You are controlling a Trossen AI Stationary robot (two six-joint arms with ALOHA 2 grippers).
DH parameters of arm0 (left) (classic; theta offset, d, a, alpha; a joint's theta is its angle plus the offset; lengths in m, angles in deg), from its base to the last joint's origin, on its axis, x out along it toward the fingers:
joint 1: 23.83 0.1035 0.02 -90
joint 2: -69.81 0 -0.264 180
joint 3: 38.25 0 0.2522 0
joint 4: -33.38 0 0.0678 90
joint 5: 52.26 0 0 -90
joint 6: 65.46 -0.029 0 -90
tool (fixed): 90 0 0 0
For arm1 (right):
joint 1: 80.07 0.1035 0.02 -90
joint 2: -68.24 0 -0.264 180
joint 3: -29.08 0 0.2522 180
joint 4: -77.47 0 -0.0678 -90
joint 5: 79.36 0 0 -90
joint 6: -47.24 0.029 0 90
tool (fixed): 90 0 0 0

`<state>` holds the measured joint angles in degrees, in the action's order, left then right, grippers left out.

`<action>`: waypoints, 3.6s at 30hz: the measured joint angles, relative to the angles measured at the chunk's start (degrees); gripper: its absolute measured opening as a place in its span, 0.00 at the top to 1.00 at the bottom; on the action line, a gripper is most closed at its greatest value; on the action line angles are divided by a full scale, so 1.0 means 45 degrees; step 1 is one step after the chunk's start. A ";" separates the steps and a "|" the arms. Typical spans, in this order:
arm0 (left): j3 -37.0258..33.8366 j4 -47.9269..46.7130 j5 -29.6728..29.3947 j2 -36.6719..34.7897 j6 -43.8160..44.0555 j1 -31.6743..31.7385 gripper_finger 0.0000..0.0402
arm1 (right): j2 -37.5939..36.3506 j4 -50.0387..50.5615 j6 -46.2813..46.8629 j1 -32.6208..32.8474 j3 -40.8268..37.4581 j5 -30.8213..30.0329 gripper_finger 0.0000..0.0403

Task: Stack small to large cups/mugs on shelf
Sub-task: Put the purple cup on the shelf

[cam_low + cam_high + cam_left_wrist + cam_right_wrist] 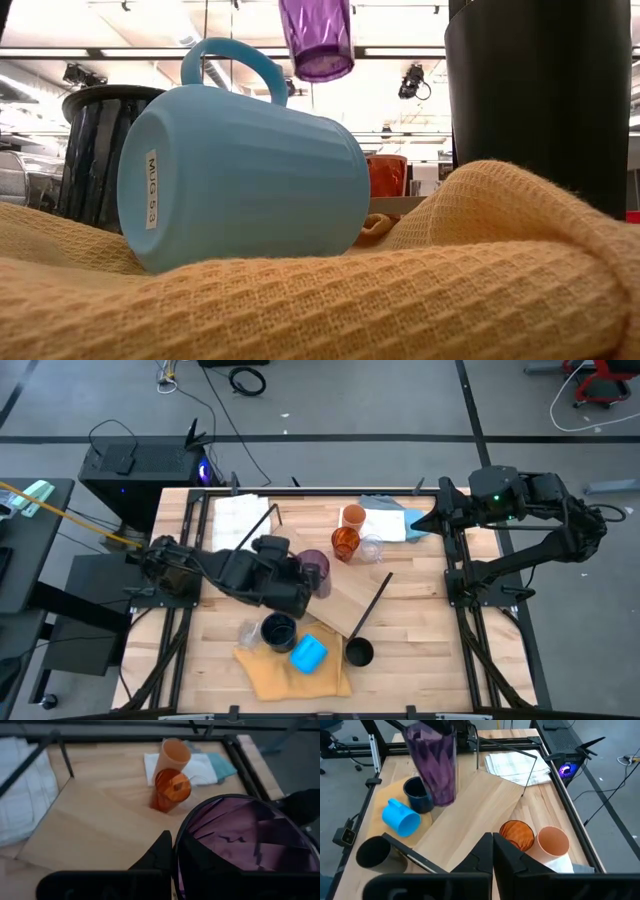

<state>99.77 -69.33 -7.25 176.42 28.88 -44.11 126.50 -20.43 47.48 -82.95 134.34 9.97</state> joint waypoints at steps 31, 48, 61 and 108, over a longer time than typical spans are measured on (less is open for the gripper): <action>-0.8818 0.1358 0.0581 -0.4226 0.1794 0.1615 0.95 | 0.0034 -0.0104 -0.0293 -0.0005 0.0000 0.0004 0.97; -0.9823 0.3081 0.0585 -0.4235 -0.0885 0.3124 0.95 | 0.0058 -0.0258 0.0576 -0.0005 0.0000 -0.0025 0.98; -0.9814 0.6352 0.0719 -0.4235 -0.5474 0.5600 0.95 | 0.0058 -0.0262 0.0938 -0.0005 0.0000 -0.0180 0.97; -0.9804 0.7892 0.1637 -0.3517 -0.7781 0.6905 0.95 | 0.0055 -0.0248 0.1056 0.0000 0.0000 -0.0180 0.98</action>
<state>55.65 -33.81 0.11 160.60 -6.14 -13.04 126.75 -21.54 52.24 -82.95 134.34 9.16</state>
